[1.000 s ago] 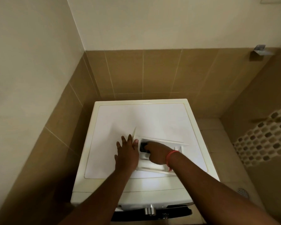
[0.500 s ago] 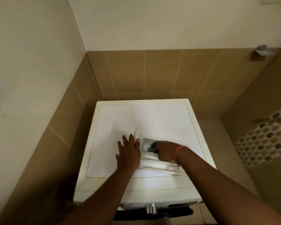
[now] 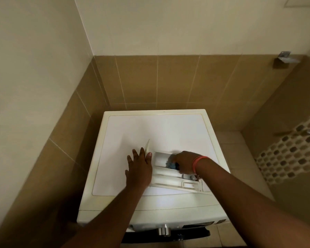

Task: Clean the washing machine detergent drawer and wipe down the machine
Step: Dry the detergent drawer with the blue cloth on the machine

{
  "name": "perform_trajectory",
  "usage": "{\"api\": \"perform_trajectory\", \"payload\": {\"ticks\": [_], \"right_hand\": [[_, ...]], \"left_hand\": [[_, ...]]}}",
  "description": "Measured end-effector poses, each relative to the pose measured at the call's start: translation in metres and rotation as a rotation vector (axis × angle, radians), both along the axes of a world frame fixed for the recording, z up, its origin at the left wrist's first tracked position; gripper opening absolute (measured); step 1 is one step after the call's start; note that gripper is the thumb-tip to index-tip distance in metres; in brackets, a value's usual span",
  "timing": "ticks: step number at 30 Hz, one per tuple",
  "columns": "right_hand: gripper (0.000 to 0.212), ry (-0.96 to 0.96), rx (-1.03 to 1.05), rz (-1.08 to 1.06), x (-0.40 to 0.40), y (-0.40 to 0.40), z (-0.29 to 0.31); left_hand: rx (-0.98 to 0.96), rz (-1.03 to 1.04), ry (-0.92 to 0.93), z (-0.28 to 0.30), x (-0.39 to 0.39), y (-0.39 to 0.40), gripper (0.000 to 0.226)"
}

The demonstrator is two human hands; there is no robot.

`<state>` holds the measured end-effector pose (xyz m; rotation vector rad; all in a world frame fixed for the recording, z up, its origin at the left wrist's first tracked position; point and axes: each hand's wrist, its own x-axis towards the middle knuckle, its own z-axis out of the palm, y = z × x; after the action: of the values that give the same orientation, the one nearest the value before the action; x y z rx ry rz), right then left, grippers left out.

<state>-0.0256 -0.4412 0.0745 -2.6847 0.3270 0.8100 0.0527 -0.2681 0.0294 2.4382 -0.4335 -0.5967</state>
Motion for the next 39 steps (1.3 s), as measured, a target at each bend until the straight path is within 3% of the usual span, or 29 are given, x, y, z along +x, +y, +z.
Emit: {"api": "perform_trajectory", "payload": {"ticks": [3, 6, 8, 12, 17, 22, 32, 36, 39], "right_hand": [[0.022, -0.089, 0.001, -0.004, 0.002, -0.012, 0.012], [0.023, -0.412, 0.029, -0.075, 0.010, 0.002, 0.010], [0.021, -0.591, -0.060, -0.031, 0.017, 0.022, -0.003], [0.008, -0.751, -0.184, 0.033, 0.028, 0.049, -0.029], [0.030, -0.656, -0.215, -0.115, 0.015, 0.021, -0.046], [0.034, -0.565, -0.196, -0.325, -0.025, -0.010, -0.055], [0.020, -0.672, -0.168, -0.136, 0.045, 0.039, -0.042], [0.030, -0.593, -0.163, -0.153, 0.018, 0.013, -0.047], [0.023, -0.557, -0.131, -0.267, -0.017, -0.015, -0.045]], "left_hand": [[-0.004, 0.002, 0.002, 0.000, 0.000, -0.001, 0.063], [-0.005, -0.007, 0.006, 0.001, 0.000, -0.001, 0.063], [0.005, -0.010, 0.006, 0.003, 0.000, -0.001, 0.061], [0.037, -0.022, -0.028, 0.003, 0.000, -0.001, 0.059], [0.045, -0.040, -0.042, 0.001, 0.001, 0.001, 0.061], [0.045, -0.044, -0.055, 0.000, 0.001, 0.003, 0.061], [0.029, -0.010, -0.053, 0.001, 0.001, 0.002, 0.062], [0.017, -0.013, -0.052, 0.000, 0.002, 0.002, 0.061], [0.006, -0.006, -0.047, 0.001, 0.001, 0.003, 0.060]]}}
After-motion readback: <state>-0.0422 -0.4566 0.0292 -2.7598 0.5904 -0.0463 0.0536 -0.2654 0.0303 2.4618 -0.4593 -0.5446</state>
